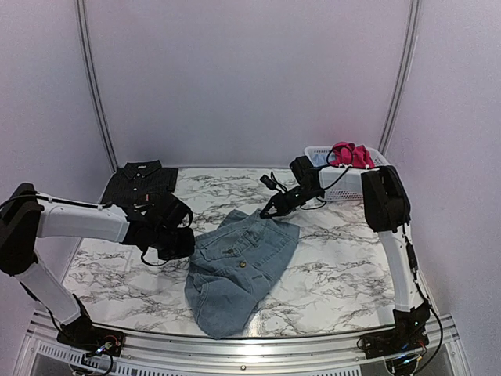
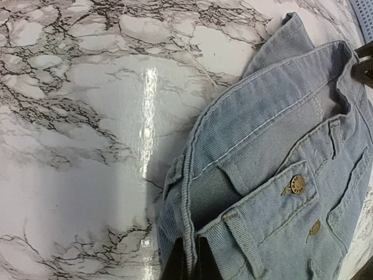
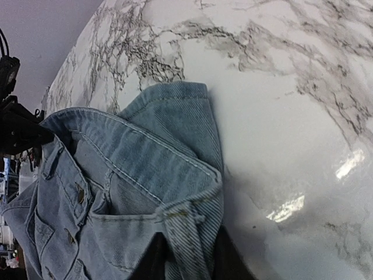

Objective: Fold and stack the mixed laundry pile
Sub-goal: Pick up the crumpled skirt from the center of the board, then flatten out the crumpled skirt at the center of the board.

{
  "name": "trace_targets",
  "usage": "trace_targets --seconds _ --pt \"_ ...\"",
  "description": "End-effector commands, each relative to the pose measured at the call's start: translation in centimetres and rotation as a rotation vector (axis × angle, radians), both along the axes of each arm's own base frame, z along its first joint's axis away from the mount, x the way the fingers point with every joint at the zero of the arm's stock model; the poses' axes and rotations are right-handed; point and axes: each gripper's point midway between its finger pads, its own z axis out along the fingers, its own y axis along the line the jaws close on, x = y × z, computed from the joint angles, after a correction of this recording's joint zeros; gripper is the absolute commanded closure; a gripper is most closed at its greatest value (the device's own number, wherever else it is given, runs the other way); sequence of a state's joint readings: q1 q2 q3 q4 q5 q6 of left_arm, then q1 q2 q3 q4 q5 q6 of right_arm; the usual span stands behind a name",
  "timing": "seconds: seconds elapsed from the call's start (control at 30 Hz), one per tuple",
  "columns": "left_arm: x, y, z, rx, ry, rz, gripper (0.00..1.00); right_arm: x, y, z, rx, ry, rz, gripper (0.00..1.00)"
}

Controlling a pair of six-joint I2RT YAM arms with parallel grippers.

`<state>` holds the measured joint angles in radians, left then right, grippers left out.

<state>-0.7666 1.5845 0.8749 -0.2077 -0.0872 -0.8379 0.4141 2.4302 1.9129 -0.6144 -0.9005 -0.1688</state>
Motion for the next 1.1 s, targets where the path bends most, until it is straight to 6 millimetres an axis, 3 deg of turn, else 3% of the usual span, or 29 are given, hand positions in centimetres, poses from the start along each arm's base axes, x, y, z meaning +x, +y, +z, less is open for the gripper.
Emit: trace_targets --seconds 0.0,0.17,0.3,0.37,0.53,0.67,0.8,0.97,1.07 --pt "0.5 1.2 1.7 0.010 -0.050 -0.007 1.00 0.0 1.2 3.4 0.032 -0.070 0.024 0.98" --pt "1.6 0.9 6.5 -0.018 -0.179 -0.071 1.00 0.6 0.3 10.1 0.038 -0.214 -0.036 1.00" --pt "2.9 2.2 11.7 -0.021 -0.290 -0.073 1.00 1.2 -1.5 17.8 0.085 -0.373 -0.141 1.00" --pt "3.6 2.9 14.9 -0.017 -0.356 -0.082 1.00 1.0 -2.8 22.7 0.135 -0.458 -0.202 1.00" --pt "4.2 3.3 24.1 -0.004 -0.537 -0.146 1.00 -0.5 -5.9 32.0 0.221 -0.629 -0.336 1.00" --pt "3.2 3.5 31.4 -0.046 -0.666 -0.195 1.00 -4.0 -6.7 38.3 0.289 -0.738 -0.364 1.00" --pt "0.3 3.9 37.9 -0.169 -0.792 -0.240 1.00 -8.8 -7.0 43.2 0.333 -0.827 -0.369 1.00" --pt "-5.0 3.9 43.4 -0.343 -0.893 -0.357 1.00 -15.7 -8.4 48.8 0.448 -0.870 -0.383 1.00" --pt "-6.7 4.5 45.5 -0.411 -0.919 -0.356 1.00 -18.6 -8.9 51.1 0.505 -0.844 -0.383 1.00"
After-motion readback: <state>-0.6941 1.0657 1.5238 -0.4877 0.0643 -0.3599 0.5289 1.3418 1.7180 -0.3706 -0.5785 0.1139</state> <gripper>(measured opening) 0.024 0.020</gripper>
